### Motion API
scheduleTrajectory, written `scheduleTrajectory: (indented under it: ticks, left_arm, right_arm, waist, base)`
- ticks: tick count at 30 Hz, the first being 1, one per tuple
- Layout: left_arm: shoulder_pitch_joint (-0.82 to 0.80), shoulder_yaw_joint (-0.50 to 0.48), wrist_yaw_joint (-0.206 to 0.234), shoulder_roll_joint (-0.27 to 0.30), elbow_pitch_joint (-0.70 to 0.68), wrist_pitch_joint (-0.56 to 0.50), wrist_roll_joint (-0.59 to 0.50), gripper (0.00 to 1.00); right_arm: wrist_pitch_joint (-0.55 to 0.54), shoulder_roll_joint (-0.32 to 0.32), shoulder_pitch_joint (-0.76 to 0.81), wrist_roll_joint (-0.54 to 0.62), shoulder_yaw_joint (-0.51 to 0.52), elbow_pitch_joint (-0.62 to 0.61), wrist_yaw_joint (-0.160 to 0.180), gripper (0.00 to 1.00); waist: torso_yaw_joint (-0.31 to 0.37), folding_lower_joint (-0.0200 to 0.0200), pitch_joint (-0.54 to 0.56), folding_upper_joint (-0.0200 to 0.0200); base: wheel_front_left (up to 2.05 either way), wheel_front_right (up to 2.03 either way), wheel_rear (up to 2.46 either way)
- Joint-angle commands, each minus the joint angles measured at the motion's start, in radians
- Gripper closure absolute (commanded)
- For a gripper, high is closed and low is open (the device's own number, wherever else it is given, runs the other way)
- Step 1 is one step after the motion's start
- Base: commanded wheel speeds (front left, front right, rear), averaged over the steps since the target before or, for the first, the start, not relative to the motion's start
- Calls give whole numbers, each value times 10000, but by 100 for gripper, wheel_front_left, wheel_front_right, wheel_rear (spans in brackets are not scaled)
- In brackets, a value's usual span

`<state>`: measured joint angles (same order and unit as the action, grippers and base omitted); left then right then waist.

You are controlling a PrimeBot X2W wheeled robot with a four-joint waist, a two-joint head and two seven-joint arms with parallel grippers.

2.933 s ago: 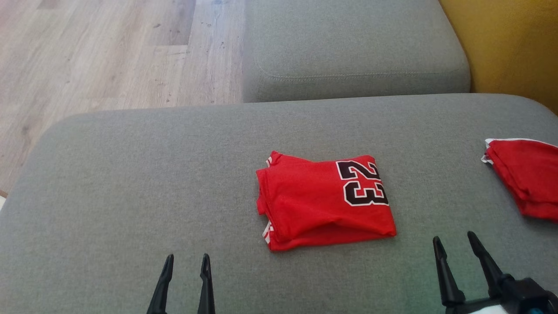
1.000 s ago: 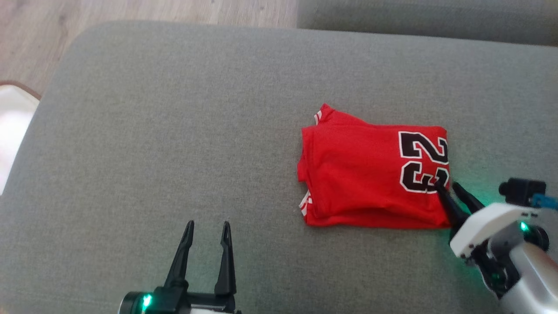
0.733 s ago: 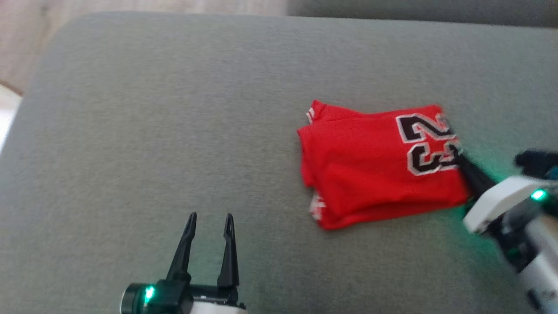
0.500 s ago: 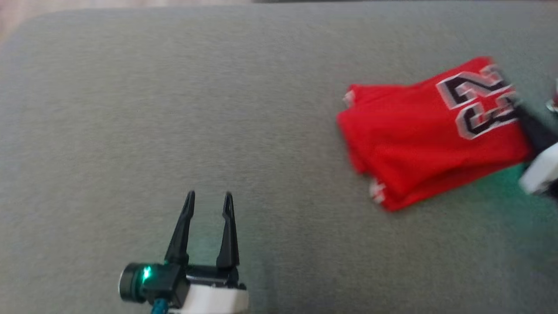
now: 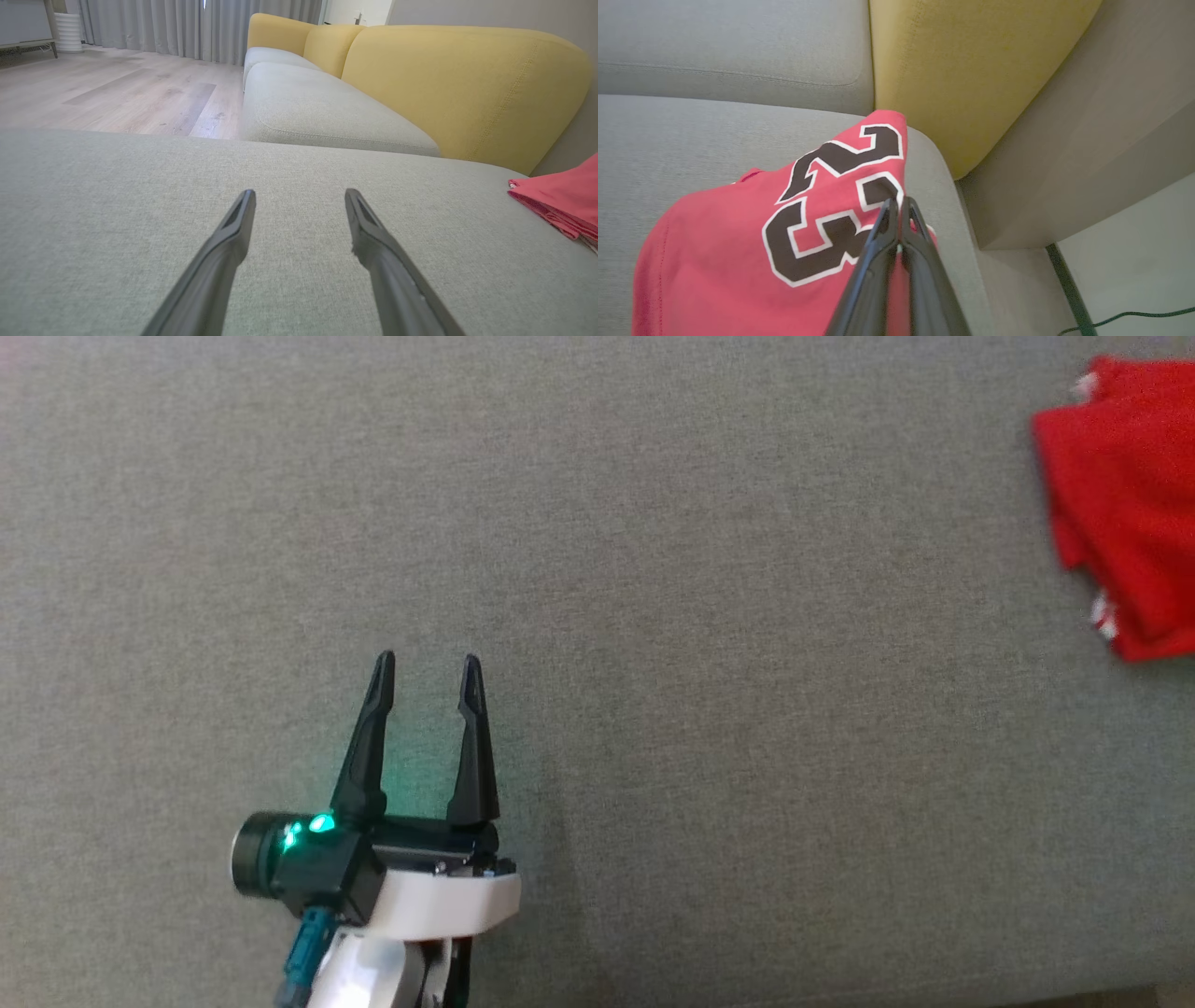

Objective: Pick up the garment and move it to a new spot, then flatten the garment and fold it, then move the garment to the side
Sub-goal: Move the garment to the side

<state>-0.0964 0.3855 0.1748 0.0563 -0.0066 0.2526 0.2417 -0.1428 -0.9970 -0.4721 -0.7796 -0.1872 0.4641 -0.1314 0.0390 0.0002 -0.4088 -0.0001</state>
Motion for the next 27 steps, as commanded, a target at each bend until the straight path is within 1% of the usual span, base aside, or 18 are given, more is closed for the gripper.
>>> scheduleTrajectory:
  ticks: [1,2,3,4,5,8,11,17,19,22,24,27]
  left_arm:
    - [-199,-361,-20,-61,-325,92,-160,0]
    - [-225,-387,-28,-61,-328,92,-203,0]
    - [-236,-411,-37,-61,-337,92,-235,0]
    - [-220,-397,-84,-61,-295,92,-249,0]
    - [-193,-391,-122,-61,-238,92,-265,0]
    - [-71,-413,-193,-61,-59,92,-361,0]
    - [102,-457,-194,-61,67,92,-456,0]
    - [686,-638,-235,-61,195,92,-483,0]
    - [955,-692,-309,-61,315,92,-386,0]
    - [1283,-735,-434,-61,546,92,-286,0]
    - [1480,-771,-497,-61,675,92,-264,0]
    - [1800,-903,-550,-61,807,92,-350,0]
  right_arm:
    - [-66,-774,389,214,276,-73,7,100]
    - [-101,-802,467,353,430,-11,7,79]
    - [-126,-765,531,500,582,37,7,52]
    - [-172,-693,607,700,719,101,7,4]
    - [-240,-595,694,965,811,134,7,0]
    - [-263,-6,921,1946,1022,27,7,0]
    - [-61,1070,1295,2601,1191,-411,7,0]
    - [339,3473,2701,3557,948,-1535,7,0]
    - [689,4293,3142,3799,720,-1733,7,0]
    - [1376,5466,3768,4087,377,-1670,7,0]
    - [2046,6106,4139,4162,95,-1485,7,0]
    - [3255,6838,4558,4291,-343,-1147,7,0]
  waist:
    - [-8,-2,-83,1]
    - [-38,-2,-70,1]
    - [-66,-2,-31,1]
    - [-107,-2,33,1]
    - [-150,-2,125,1]
    - [-293,-2,526,1]
    - [-485,-2,1063,1]
    - [-842,-2,2291,1]
    - [-980,-2,2686,1]
    - [-1261,-2,3295,1]
    - [-1458,-2,3648,1]
    - [-1705,-2,4107,1]
  base:
    - [0,0,0]
    - [0,0,0]
    - [0,0,0]
    - [0,0,0]
    - [0,0,0]
    - [0,0,0]
    - [0,0,0]
    - [0,0,0]
    - [0,0,0]
    - [0,0,0]
    - [0,0,0]
    - [0,0,0]
